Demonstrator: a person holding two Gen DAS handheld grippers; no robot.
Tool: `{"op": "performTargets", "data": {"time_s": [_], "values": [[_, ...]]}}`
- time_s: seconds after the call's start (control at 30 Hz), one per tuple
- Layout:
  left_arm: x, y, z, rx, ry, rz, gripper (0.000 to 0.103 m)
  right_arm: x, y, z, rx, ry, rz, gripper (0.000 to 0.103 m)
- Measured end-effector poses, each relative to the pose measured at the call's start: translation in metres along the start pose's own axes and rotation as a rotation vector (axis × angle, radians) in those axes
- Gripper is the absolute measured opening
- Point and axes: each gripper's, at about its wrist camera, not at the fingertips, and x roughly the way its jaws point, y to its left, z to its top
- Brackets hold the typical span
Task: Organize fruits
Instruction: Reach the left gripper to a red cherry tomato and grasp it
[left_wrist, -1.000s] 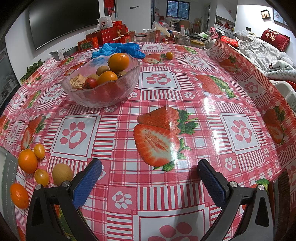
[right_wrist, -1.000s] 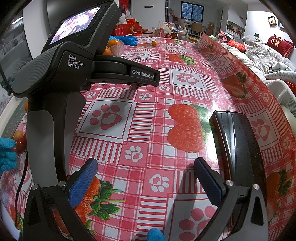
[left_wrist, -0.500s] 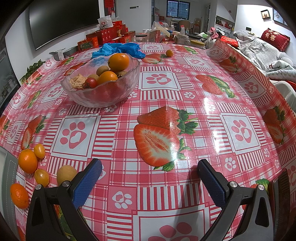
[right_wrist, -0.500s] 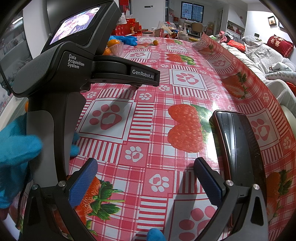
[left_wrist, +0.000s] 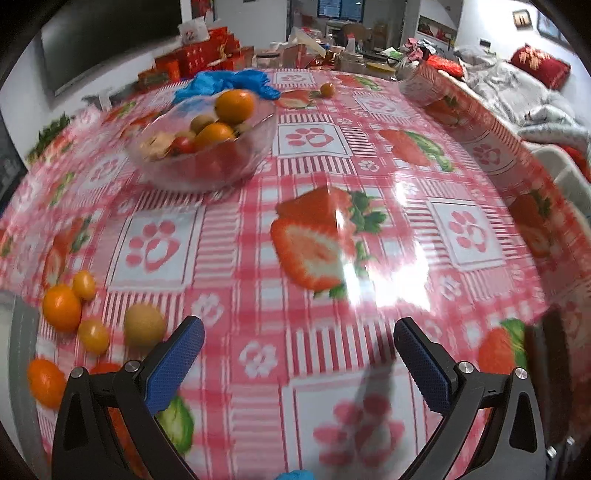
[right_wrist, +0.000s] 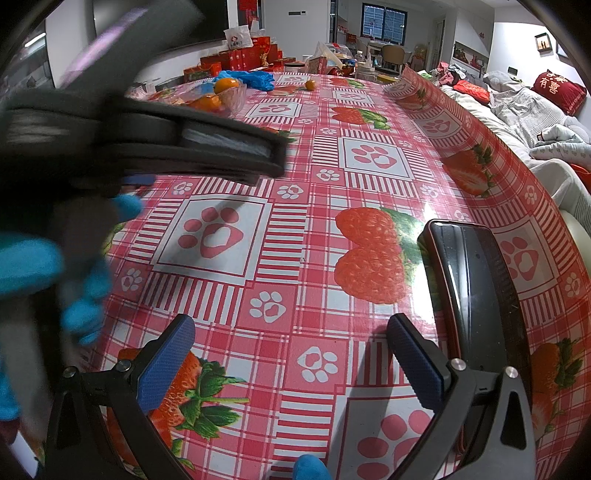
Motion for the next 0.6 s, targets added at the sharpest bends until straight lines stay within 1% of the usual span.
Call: {"op": "performTargets", "data": {"time_s": [0.1,0.13,0.2,0.27,0.33,0.37,0.43,0.53,0.6], "values": [[-0.029,0.015,-0.011,-0.061,-0.01,-0.07,0.103,0.0,0.0,0.0,0.0,0.0,0.0,0.103],[-0.04,0.019,-0.015,-0.057,-0.02,-0.053,0.103,0.0,0.0,0.0,0.0,0.0,0.0,0.103],[-0.063,0.028,-0.022,-0.021,-0.03,0.015,0.103,0.0,0.0,0.0,0.0,0.0,0.0,0.103],[-0.09,0.041,-0.039,-0.005,-0.069,0.041,0.103,0.0,0.0,0.0,0.0,0.0,0.0,0.103],[-0.107,0.05,-0.051,0.036,-0.068,0.086,0.103,0.0,0.0,0.0,0.0,0.0,0.0,0.103],[-0.112,0.053,-0.06,0.074,-0.062,0.123,0.103,0.0,0.0,0.0,0.0,0.0,0.0,0.103],[-0.12,0.066,-0.086,0.11,-0.059,0.164,0.103,0.0,0.0,0.0,0.0,0.0,0.0,0.103],[-0.127,0.085,-0.111,0.107,-0.027,0.2,0.103,0.0,0.0,0.0,0.0,0.0,-0.001,0.103],[-0.122,0.095,-0.125,0.075,-0.029,0.207,0.103,0.0,0.0,0.0,0.0,0.0,0.0,0.103]]}}
